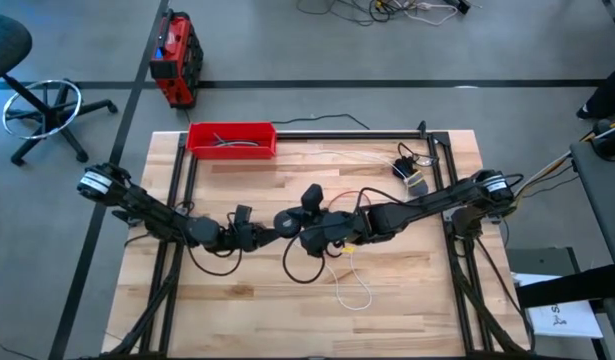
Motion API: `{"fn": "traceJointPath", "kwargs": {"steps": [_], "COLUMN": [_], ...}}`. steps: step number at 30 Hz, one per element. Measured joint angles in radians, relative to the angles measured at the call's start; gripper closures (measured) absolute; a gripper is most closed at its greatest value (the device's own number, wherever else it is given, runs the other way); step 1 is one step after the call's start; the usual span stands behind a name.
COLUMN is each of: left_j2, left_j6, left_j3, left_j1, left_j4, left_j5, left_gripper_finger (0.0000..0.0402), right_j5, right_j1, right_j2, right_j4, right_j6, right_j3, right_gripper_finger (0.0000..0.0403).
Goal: Coil cords
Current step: Coil the white wire onto the black spool
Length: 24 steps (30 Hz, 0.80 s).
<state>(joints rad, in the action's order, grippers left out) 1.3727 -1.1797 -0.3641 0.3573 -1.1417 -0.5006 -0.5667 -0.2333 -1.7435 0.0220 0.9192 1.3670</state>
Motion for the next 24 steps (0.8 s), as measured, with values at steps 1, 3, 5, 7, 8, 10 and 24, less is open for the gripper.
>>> {"fn": "traceJointPath", "kwargs": {"steps": [1,3,5,7,8,10,24], "left_j2": [0.000,-0.006,-0.016,-0.030,-0.039,-0.070,-0.276], "left_j6": [0.013,0.040,0.065,0.096,0.119,0.171,0.621], "left_j3": [0.000,0.000,0.000,0.000,0.000,0.000,0.007], "left_j1": [0.000,0.000,0.000,-0.001,-0.002,-0.004,0.007], "left_j4": [0.000,0.002,0.002,0.009,0.009,-0.020,-0.007], "left_j5": [-0.002,-0.003,-0.007,-0.015,-0.026,-0.034,-0.010], "left_gripper_finger": [0.0396,0.0398,0.0400,0.0401,0.0401,0.0401,0.0401], "right_j5": [-0.001,-0.006,-0.009,0.006,0.015,0.055,0.327], "right_j1": [-0.001,-0.005,-0.008,-0.010,-0.011,-0.012,-0.001], "right_j2": [0.001,0.011,0.028,0.061,0.081,0.125,0.316], "right_j4": [0.003,0.026,0.072,0.151,0.192,0.293,-0.192], "right_j6": [-0.014,-0.059,-0.125,-0.210,-0.256,-0.366,-1.069], "right_j3": [0.000,0.000,0.000,0.000,0.000,-0.002,-0.332], "right_gripper_finger": [0.0353,0.0328,0.0301,0.0276,0.0266,0.0249,0.0271]}}
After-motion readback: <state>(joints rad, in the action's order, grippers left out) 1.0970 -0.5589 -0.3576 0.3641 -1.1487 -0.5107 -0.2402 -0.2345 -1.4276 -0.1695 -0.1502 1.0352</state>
